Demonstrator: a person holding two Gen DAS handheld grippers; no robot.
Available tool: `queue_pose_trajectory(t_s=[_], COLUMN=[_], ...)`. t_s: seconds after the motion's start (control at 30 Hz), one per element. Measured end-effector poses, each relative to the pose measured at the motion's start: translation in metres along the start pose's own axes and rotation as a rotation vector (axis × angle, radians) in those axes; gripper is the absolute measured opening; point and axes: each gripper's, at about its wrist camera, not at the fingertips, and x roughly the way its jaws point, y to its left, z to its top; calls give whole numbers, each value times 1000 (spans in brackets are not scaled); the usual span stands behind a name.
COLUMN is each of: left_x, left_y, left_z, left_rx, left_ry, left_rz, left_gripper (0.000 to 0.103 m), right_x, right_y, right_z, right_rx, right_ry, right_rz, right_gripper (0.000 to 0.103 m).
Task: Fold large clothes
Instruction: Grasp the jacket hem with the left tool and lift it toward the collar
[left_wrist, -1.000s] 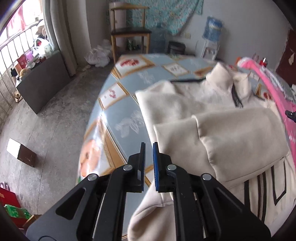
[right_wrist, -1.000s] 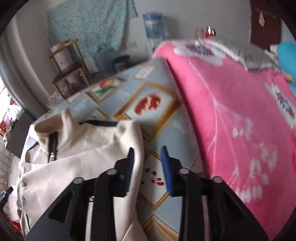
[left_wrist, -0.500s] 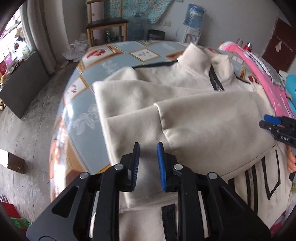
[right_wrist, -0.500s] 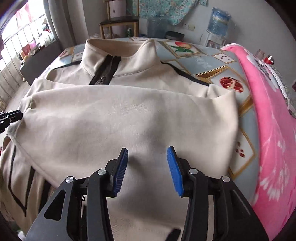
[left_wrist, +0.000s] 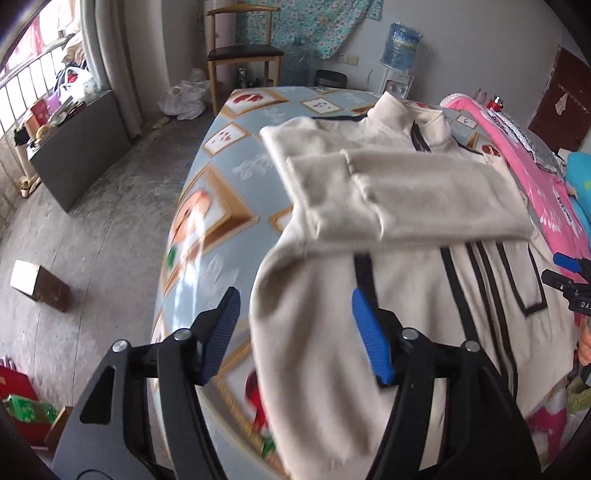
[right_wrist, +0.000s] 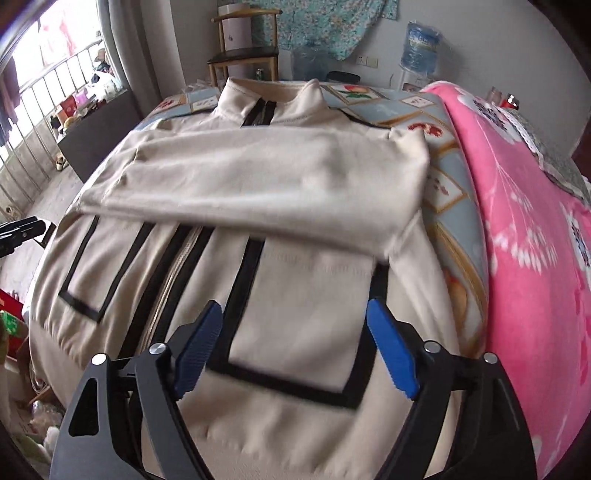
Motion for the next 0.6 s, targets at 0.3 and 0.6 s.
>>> queue_pose_trajectory(t_s=[0.3, 0.6], left_x=[-33, -38], left_y=[14, 17], left_z=[-104, -161], left_rx=[-79, -165], left_ry=[22, 36], left_rz=[-33, -193], left_gripper=[64, 44], right_x=[1, 4], right_y=[17, -2], right_z=[-73, -91], right_rx=[27, 140], right_ry=[70, 35], right_rz=[-64, -4], right_gripper=[90, 97])
